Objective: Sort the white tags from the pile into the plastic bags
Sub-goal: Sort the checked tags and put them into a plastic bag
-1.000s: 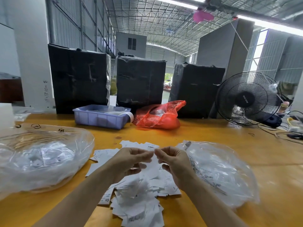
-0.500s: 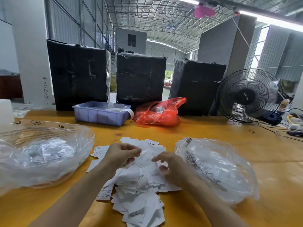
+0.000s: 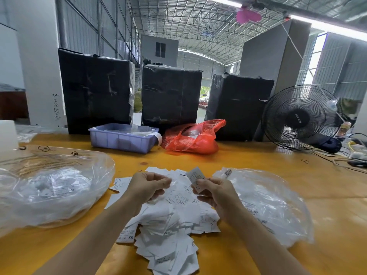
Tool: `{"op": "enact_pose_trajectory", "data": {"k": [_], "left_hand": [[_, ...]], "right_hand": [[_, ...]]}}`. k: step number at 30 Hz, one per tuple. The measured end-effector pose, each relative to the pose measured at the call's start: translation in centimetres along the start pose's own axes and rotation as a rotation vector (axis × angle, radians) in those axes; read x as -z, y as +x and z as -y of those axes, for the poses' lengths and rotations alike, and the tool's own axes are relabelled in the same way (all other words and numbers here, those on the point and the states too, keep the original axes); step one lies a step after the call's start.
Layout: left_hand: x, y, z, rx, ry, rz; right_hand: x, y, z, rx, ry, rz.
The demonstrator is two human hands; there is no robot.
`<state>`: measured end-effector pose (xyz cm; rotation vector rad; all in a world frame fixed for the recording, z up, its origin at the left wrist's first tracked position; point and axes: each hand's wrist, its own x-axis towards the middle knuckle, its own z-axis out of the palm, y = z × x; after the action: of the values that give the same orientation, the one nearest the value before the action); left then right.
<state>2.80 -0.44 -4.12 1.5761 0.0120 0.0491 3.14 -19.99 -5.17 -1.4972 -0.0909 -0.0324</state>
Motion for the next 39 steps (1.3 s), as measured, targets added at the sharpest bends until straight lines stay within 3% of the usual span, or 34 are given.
{"op": "enact_pose_trajectory", "data": {"k": [4, 10, 14, 19, 28, 39], "left_hand": [[-0.4, -0.1, -0.1, 0.025, 0.007, 0.041], [-0.8, -0.3, -0.2, 0.017, 0.038, 0.112], [-0.8, -0.2, 0.0, 0.018, 0.053, 0.120], [-0.7, -0.2, 0.1, 0.034, 0.085, 0.136], [-1.0, -0.4, 0.0, 0.056, 0.058, 0.178], [-0.9, -0.4, -0.2, 0.101, 0.012, 0.193]], "right_hand": [[-0.8, -0.3, 0.4, -0.160, 0.184, 0.067], [-1.3, -0.7, 0.9, -0.153, 0.299, 0.089], [-1.3, -0.6, 0.9, -0.158, 0.281, -0.027], [-1.2, -0.4, 1.0, -0.127, 0.463, -0.021], [-1.4, -0.4, 0.4, -0.106, 0.145, -0.042], [-1.4, -0.8, 0.7, -0.011, 0.112, -0.004]]}}
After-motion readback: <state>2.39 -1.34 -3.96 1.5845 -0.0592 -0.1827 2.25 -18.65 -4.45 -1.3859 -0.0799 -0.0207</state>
